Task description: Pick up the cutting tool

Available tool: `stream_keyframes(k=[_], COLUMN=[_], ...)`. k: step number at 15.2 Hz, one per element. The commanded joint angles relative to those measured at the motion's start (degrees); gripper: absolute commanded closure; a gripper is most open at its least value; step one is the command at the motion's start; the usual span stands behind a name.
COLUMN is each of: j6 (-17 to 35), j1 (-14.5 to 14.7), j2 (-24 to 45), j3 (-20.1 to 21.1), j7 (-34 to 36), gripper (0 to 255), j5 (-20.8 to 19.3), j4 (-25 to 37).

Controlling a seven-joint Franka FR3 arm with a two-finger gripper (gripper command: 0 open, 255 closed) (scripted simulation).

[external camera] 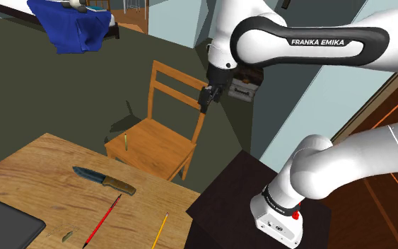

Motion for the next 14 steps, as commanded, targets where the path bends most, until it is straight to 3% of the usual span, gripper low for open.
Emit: stream_keyframes(k=[1, 8, 14], j6=[3.3, 13.4, 20.7], j1=[0.4, 1.9, 2.9], j2=[3.3, 15.2, 27.1], j3=[1.4, 6.4, 10.1], j7=[1.5, 7.3, 13.1], gripper=[0, 0, 0], j5=[0.6, 1.2, -0.9], j4=[0.0, 1.7, 5.9])
